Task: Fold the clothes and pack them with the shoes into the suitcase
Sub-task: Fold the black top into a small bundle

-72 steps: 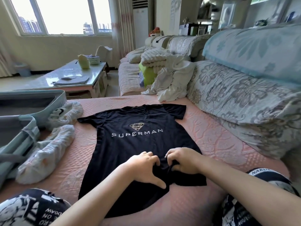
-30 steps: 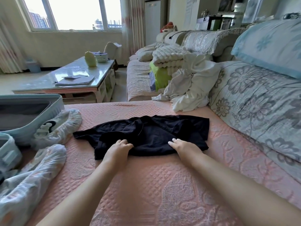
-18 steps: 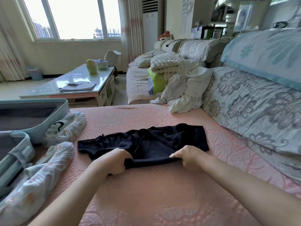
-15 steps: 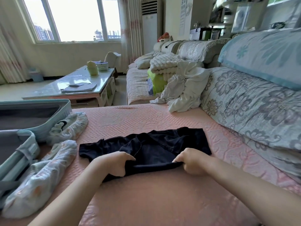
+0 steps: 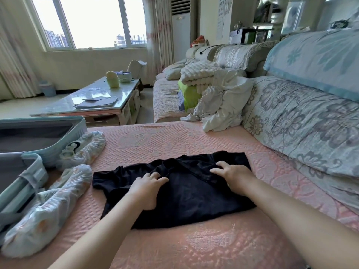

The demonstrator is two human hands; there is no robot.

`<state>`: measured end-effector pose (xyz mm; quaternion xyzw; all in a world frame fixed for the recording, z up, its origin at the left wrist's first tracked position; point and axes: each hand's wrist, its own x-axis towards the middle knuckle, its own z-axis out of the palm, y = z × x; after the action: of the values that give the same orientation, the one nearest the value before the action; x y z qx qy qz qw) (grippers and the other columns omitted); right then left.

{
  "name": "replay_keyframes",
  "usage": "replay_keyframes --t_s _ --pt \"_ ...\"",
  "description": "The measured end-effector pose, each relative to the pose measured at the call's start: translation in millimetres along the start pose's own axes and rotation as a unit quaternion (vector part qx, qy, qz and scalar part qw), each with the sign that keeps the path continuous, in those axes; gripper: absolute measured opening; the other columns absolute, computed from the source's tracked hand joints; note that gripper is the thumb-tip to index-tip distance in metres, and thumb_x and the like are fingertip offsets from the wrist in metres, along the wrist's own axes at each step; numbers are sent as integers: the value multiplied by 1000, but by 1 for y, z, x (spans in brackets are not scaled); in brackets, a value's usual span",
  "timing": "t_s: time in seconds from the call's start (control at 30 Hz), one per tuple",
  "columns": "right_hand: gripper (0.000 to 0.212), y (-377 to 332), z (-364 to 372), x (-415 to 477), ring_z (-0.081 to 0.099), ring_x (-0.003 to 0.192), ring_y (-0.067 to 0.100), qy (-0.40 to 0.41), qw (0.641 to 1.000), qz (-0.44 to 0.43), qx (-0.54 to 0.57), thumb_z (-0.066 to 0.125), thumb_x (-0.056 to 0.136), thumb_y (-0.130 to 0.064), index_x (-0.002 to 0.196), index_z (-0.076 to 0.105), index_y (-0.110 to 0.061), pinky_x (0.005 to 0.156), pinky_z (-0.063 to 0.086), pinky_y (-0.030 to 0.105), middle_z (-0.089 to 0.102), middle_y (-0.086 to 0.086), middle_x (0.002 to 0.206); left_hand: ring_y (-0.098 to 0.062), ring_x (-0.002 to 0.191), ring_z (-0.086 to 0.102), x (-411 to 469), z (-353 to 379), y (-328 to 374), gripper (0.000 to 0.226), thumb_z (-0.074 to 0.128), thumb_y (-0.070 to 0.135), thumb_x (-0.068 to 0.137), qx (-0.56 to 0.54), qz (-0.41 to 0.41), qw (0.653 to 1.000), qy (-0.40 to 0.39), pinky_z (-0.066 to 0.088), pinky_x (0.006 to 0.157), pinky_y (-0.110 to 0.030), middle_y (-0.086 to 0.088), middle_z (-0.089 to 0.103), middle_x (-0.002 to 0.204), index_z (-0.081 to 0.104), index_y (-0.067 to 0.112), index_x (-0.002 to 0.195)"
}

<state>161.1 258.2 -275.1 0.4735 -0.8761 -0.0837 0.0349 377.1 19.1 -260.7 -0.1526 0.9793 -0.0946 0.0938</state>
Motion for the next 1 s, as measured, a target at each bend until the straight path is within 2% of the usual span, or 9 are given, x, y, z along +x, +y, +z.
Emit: replay_keyframes --t_s 0.13,0.2,0.3,0.4,0.53,0.7,0.77,0.83,1.0 --pt "26 4 10 26 67 102 22 89 994 22 60 51 100 -27 121 66 -31 80 53 32 61 -7 126 -21 114 58 29 5 -18 41 57 16 85 -80 -27 991 105 51 88 -34 5 60 116 61 35 121" --pt "20 4 7 40 66 100 27 137 974 76 161 54 99 -28 109 70 -25 77 50 32 69 0 112 -24 111 61 44 -4 -30 28 55 14 89 -59 -92 981 161 52 85 -35 0 63 111 68 26 111" --pt "16 6 -2 62 66 94 33 212 902 202 317 56 97 -23 99 67 -12 71 43 32 72 13 99 -27 113 60 68 -17 -53 33 42 7 97 -2 -246 953 179 52 86 -37 -6 62 118 65 15 119" --pt "16 18 -6 79 66 99 32 227 829 295 417 56 94 -17 99 70 -10 81 49 33 73 12 101 -26 123 53 90 -24 -54 38 35 13 99 16 -305 944 124 42 97 -35 -6 58 131 54 19 131" --pt "41 44 11 83 57 121 30 132 859 294 398 50 90 -7 129 60 -13 102 44 32 63 11 131 -27 125 46 120 -25 -4 46 48 13 91 14 -168 973 157 37 101 -39 -5 51 135 43 23 136" --pt "52 83 29 77 39 138 31 50 938 248 235 42 98 -15 149 42 -21 114 33 40 38 7 155 -27 121 50 155 -20 75 43 49 15 90 -202 46 968 142 43 96 -35 -1 52 131 55 26 130" --pt "53 96 32 77 30 144 31 -11 957 248 151 42 103 -39 154 33 -25 115 27 43 29 8 161 -25 132 40 167 -13 99 47 47 31 96 -188 66 973 114 39 105 -40 0 44 144 44 28 143" --pt "54 104 37 80 33 140 31 -37 964 242 102 41 101 -54 146 43 -25 111 29 44 37 10 154 -24 142 27 176 -7 113 58 44 47 98 -153 51 981 108 29 113 -45 1 29 156 31 30 151" --pt "38 116 40 92 51 125 28 40 956 250 147 50 99 -49 122 61 -20 103 36 39 58 6 132 -19 152 4 187 0 123 65 36 52 100 -149 43 971 184 6 122 -42 2 9 165 13 31 157"
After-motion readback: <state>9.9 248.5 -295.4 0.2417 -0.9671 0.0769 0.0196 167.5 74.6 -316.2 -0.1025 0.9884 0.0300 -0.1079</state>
